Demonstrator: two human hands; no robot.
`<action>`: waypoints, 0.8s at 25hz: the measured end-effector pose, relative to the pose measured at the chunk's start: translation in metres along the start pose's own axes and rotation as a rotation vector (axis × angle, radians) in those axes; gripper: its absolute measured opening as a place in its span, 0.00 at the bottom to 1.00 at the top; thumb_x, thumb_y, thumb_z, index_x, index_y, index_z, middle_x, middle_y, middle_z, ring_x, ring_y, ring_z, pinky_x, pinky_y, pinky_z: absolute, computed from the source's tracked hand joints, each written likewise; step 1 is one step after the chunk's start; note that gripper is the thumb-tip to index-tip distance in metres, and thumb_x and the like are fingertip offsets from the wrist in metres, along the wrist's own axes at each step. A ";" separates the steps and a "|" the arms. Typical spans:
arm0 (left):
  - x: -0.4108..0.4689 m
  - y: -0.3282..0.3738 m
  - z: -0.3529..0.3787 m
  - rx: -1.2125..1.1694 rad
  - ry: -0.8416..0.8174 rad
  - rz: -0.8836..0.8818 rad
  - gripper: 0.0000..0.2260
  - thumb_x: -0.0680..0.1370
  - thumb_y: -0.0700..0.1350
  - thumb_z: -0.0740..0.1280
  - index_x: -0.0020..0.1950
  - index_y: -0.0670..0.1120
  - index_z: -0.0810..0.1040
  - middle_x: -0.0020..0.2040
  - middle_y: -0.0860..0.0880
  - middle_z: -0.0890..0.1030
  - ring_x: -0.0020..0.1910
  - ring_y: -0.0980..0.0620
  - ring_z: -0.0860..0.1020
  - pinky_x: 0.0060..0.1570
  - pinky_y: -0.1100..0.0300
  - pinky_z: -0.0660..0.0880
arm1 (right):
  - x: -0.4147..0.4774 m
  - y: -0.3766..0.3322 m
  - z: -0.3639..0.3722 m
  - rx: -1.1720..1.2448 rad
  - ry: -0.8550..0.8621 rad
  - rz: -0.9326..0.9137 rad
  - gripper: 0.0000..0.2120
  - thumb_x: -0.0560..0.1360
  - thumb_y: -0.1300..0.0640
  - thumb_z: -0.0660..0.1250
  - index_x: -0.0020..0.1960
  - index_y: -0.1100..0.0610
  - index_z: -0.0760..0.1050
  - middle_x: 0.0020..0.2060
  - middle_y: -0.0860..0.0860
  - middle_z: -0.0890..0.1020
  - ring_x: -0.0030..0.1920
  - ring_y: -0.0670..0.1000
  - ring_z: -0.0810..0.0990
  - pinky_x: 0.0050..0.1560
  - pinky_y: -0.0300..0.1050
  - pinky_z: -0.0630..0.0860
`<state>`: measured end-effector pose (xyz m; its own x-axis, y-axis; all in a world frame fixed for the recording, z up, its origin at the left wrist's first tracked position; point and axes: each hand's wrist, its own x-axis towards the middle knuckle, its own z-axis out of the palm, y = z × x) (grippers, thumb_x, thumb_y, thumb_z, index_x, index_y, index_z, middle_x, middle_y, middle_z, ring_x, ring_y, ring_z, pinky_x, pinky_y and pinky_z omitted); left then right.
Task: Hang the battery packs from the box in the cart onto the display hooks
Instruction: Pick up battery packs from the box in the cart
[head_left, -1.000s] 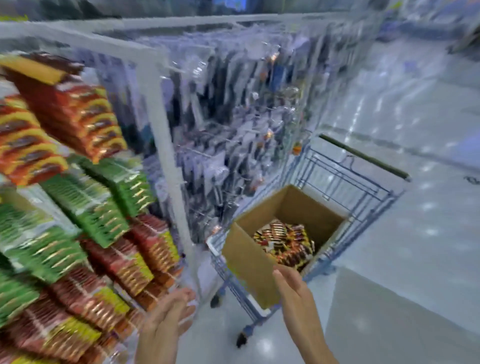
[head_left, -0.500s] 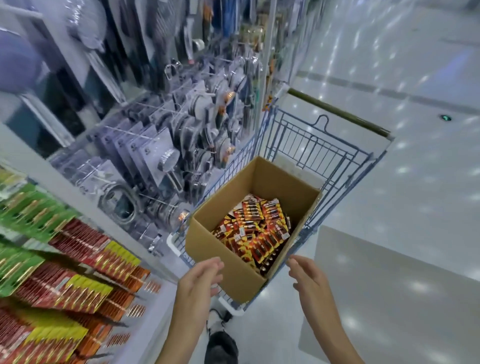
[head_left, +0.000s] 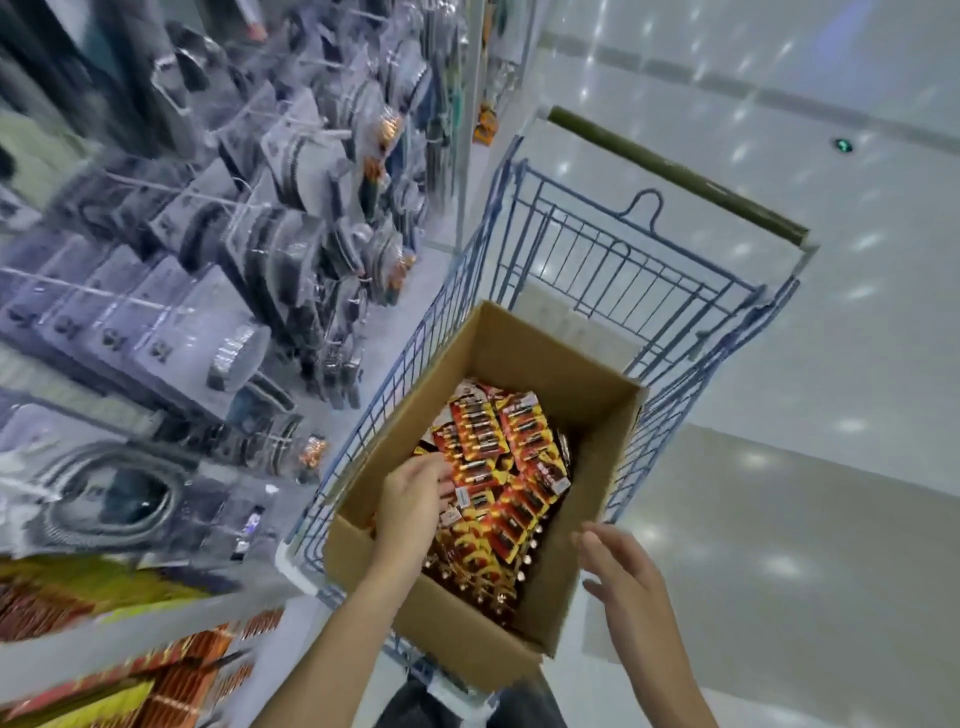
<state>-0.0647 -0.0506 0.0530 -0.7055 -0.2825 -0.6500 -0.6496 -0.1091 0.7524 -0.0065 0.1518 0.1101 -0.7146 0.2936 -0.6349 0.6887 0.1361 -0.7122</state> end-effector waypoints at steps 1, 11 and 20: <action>0.021 0.001 0.009 0.022 -0.005 -0.010 0.07 0.85 0.48 0.64 0.50 0.54 0.80 0.51 0.53 0.84 0.51 0.53 0.82 0.54 0.56 0.78 | 0.008 -0.002 0.005 0.017 -0.003 0.018 0.04 0.81 0.49 0.67 0.52 0.46 0.81 0.49 0.45 0.85 0.56 0.48 0.82 0.54 0.46 0.76; 0.208 -0.044 0.129 0.419 0.190 -0.353 0.39 0.76 0.61 0.75 0.77 0.39 0.68 0.75 0.40 0.73 0.73 0.37 0.72 0.69 0.46 0.71 | 0.130 -0.007 0.025 -0.048 -0.045 0.110 0.07 0.82 0.47 0.65 0.58 0.44 0.79 0.54 0.40 0.80 0.56 0.41 0.78 0.62 0.44 0.77; 0.217 -0.047 0.096 0.364 0.122 -0.412 0.20 0.68 0.48 0.82 0.57 0.47 0.83 0.55 0.46 0.86 0.55 0.43 0.84 0.63 0.45 0.78 | 0.255 -0.020 0.049 -0.248 -0.107 0.036 0.13 0.81 0.51 0.67 0.64 0.50 0.72 0.52 0.43 0.78 0.51 0.44 0.79 0.53 0.45 0.78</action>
<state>-0.2145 -0.0154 -0.1337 -0.3485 -0.3969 -0.8491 -0.9358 0.0956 0.3394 -0.2089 0.1773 -0.0527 -0.6886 0.2022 -0.6964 0.7137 0.3591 -0.6014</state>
